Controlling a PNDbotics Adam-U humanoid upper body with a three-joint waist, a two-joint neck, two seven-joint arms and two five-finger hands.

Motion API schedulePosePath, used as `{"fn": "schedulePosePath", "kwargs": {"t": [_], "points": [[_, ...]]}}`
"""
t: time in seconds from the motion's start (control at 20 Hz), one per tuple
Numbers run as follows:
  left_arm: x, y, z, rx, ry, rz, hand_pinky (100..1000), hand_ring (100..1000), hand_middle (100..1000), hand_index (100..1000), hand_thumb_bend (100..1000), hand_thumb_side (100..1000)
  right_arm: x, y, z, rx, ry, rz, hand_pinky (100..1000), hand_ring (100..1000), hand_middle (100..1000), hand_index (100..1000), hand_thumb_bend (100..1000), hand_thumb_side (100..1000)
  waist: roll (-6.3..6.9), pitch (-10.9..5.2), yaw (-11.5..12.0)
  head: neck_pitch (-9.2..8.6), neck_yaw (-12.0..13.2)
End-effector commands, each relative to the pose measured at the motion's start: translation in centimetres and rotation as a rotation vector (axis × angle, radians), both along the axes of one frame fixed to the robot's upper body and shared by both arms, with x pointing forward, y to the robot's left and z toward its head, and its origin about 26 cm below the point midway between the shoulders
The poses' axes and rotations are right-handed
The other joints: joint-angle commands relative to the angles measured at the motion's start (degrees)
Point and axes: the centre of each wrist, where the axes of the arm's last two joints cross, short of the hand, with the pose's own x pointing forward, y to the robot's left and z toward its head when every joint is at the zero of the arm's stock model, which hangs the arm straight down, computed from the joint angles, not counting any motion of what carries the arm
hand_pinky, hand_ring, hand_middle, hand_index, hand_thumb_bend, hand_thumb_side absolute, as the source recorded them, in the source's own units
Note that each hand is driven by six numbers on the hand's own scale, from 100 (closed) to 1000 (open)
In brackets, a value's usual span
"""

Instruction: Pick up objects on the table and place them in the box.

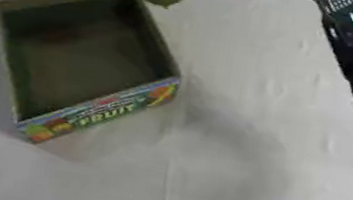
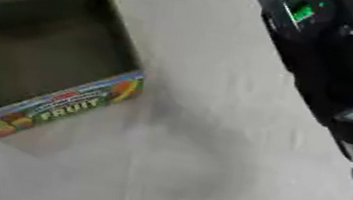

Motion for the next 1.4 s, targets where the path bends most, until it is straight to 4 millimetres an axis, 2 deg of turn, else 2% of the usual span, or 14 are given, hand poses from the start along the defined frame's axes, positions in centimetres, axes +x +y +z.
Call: {"fn": "schedulePosePath", "kwargs": {"t": [0.05,0.25,0.5,0.95,1.2,1.35,1.4], "points": [[-0.5,-0.1,1.2,0.048,-0.028,-0.016,654,651,572,758,100,277,0.6,1.4,0.4,0.028,-0.03,-0.011,721,768,449,701,100,169,0.75,-1.6,0.17,0.23,-0.56],[-0.4,-0.2,1.2,0.056,-0.023,-0.029,654,650,572,757,100,277,1.5,2.8,-0.8,0.037,-0.036,-0.035,717,766,451,700,100,170,0.71,-1.79,0.23,0.41,-0.65],[-0.4,-0.3,1.1,0.072,-0.02,-0.046,653,650,572,758,100,271,2.8,4.3,-3.3,0.021,-0.033,-0.071,727,759,450,701,100,183,0.89,-1.84,0.74,0.14,-1.19],[-0.3,-0.4,1.0,0.087,-0.016,-0.06,652,648,571,757,100,274,4.7,5.0,-7.0,-0.007,-0.006,-0.114,739,777,452,707,100,198,0.66,-1.66,1.97,0.11,-2.69],[-0.3,-0.6,1.1,0.091,-0.022,-0.07,652,648,571,758,100,274,5.5,5.7,-10.2,-0.072,0.03,-0.128,747,790,462,714,100,201,0.55,-1.31,2.62,0.09,-3.59],[-0.3,-0.6,1.1,0.092,-0.018,-0.072,651,647,571,758,100,280,5.7,6.0,-11.3,-0.096,0.029,-0.132,751,798,480,723,100,203,0.5,-1.2,2.82,0.09,-4.04],[-0.3,-0.6,1.1,0.092,-0.018,-0.072,650,647,571,758,100,281,5.8,6.0,-11.5,-0.104,0.026,-0.135,762,811,510,740,100,208,0.47,-1.19,2.86,0.08,-4.12]]}}
